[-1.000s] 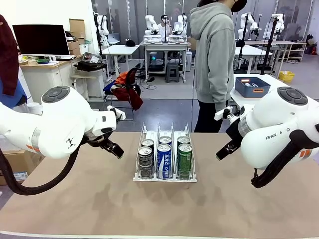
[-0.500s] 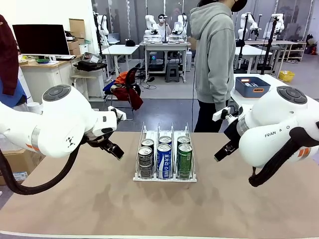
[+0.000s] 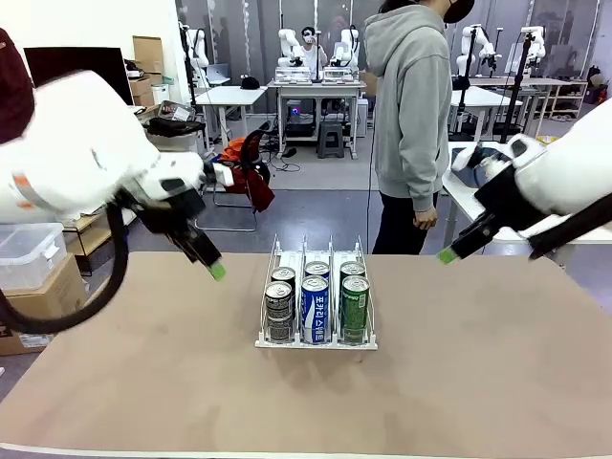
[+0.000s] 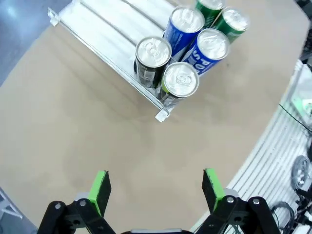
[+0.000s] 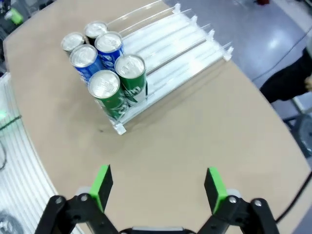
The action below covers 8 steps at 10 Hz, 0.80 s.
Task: Fill the beverage cans into the dispenser.
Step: Pick up the Ionic drink handed by the human.
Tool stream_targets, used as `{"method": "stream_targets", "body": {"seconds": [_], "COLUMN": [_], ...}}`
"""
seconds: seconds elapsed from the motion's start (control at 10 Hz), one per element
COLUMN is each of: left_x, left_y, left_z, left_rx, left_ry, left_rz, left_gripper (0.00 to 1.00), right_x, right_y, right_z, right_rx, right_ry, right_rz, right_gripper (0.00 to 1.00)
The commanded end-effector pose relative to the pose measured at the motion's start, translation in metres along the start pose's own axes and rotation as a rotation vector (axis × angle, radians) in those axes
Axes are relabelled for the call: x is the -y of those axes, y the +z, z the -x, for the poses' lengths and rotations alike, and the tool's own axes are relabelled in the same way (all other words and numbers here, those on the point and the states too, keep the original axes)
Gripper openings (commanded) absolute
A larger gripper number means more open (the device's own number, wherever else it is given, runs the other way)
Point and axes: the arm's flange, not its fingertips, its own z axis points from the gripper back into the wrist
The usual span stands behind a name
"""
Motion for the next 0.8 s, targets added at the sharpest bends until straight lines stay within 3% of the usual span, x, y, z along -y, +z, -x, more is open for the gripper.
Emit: {"method": "stream_targets", "body": {"seconds": [0.0,0.3,0.4,0.5,0.7], "left_x": [-0.017,-0.032,-0.026,-0.027,-0.027], "left_y": [0.033,0.07,0.055,0.08,0.08], "left_z": [0.007,0.012,0.017,0.009,0.009], "left_rx": [0.085,0.217,0.229,0.177,0.177], "left_ry": [-0.027,-0.017,0.041,-0.022,-0.022], "left_rz": [0.065,0.047,-0.062,0.037,0.037], "left_gripper": [1.0,1.0,1.0,1.0,1.0], "right_x": [0.019,0.046,0.043,0.04,0.04], "right_y": [0.022,0.048,0.039,0.054,0.054], "right_z": [0.009,0.026,0.027,0.021,0.021], "right_rx": [0.033,0.122,0.107,0.093,0.093], "right_ry": [-0.001,-0.094,-0.09,-0.076,-0.076], "right_rz": [-0.088,-0.081,-0.041,-0.063,-0.063], "right_gripper": [1.0,1.0,1.0,1.0,1.0]}}
